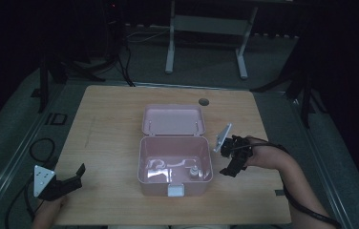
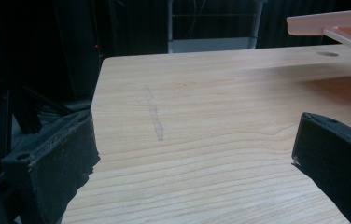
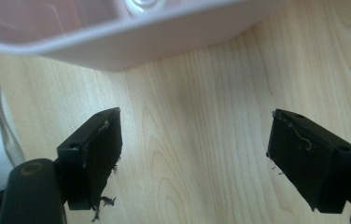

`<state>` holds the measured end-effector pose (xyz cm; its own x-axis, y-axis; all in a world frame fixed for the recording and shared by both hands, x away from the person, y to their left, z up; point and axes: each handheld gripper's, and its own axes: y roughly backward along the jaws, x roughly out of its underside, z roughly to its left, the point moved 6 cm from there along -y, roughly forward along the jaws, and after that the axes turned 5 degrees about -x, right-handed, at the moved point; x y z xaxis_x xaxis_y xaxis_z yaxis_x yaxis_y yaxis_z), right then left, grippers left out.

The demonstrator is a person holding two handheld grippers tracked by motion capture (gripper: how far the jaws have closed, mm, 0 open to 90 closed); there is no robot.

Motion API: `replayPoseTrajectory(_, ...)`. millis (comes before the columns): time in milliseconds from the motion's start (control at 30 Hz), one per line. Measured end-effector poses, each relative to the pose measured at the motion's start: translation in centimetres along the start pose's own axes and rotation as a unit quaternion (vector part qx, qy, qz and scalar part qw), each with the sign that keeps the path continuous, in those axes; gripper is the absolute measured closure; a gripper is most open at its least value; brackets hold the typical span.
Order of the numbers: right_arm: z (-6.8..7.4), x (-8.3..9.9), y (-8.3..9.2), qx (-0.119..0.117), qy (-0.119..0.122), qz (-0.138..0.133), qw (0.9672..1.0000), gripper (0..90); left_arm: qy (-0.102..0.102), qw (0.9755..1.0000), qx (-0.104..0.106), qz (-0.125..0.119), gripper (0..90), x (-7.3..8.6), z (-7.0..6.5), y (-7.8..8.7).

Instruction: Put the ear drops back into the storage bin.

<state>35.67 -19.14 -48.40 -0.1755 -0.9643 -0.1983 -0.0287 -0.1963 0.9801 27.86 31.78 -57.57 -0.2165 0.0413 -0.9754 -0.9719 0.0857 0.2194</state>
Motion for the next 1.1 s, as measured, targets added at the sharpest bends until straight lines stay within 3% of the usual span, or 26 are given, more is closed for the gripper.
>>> replayPoseTrajectory(267, -0.4, 1.8, -2.6, 0.006, -0.028, -0.028, 0.9992, 17.4, -0.001, 1.0000, -0.001, -0.001, 0.4, 0.0, 0.0, 0.0)
replayPoseTrajectory(433, -0.9, 2.8, -4.0, 0.008, -0.052, -0.055, 0.9971, 17.4, -0.001, 1.0000, -0.001, -0.001, 0.4, 0.0, 0.0, 0.0)
replayPoseTrajectory(633, -1.0, 3.8, -5.5, 0.008, -0.069, -0.053, 0.9962, 17.4, -0.001, 1.0000, 0.000, -0.001, 0.4, 0.0, 0.0, 0.0)
replayPoseTrajectory(733, -1.1, 4.3, -6.0, 0.009, -0.077, -0.055, 0.9955, 17.4, -0.001, 1.0000, 0.000, -0.001, 0.4, 0.0, 0.0, 0.0)
replayPoseTrajectory(1000, -1.1, 5.2, -6.7, 0.011, -0.101, -0.097, 0.9900, 15.4, -0.001, 1.0000, -0.001, -0.001, 0.4, 0.0, 0.0, 0.0)
replayPoseTrajectory(1100, -1.1, 5.6, -6.8, 0.021, -0.093, -0.099, 0.9906, 15.4, -0.001, 1.0000, -0.001, -0.001, 0.4, 0.0, 0.0, 0.0)
